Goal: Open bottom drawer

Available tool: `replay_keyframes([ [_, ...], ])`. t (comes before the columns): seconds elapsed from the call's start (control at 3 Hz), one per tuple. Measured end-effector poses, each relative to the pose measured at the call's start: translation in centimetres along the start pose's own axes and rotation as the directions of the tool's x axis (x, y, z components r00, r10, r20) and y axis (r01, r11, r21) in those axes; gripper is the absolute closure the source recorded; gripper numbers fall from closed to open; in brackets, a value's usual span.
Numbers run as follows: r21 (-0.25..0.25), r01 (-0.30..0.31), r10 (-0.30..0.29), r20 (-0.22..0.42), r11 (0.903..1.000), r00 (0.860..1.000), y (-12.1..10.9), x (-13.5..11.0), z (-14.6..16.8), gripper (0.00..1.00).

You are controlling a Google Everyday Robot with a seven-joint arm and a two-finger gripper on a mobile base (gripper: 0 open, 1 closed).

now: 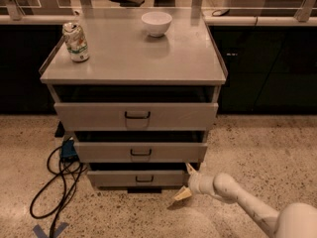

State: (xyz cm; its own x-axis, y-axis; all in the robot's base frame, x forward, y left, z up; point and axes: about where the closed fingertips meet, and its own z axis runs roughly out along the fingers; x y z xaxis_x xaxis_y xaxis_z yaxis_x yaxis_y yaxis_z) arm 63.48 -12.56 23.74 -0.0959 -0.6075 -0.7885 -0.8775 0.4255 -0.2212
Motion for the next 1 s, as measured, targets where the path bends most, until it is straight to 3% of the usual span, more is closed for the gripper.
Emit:
replay_keyframes([
  [0.33,0.031,-0.051,0.053,-0.069,0.9982,0.996,-2.1,4.3,3.7,0.00],
  [0.67,0.030,-0.051,0.053,-0.069,0.9982,0.996,-2.1,4.3,3.7,0.00],
  [1.0,0.004,-0.034,0.034,-0.114,0.9994,0.993,-2.8,3.9,5.3,0.00],
])
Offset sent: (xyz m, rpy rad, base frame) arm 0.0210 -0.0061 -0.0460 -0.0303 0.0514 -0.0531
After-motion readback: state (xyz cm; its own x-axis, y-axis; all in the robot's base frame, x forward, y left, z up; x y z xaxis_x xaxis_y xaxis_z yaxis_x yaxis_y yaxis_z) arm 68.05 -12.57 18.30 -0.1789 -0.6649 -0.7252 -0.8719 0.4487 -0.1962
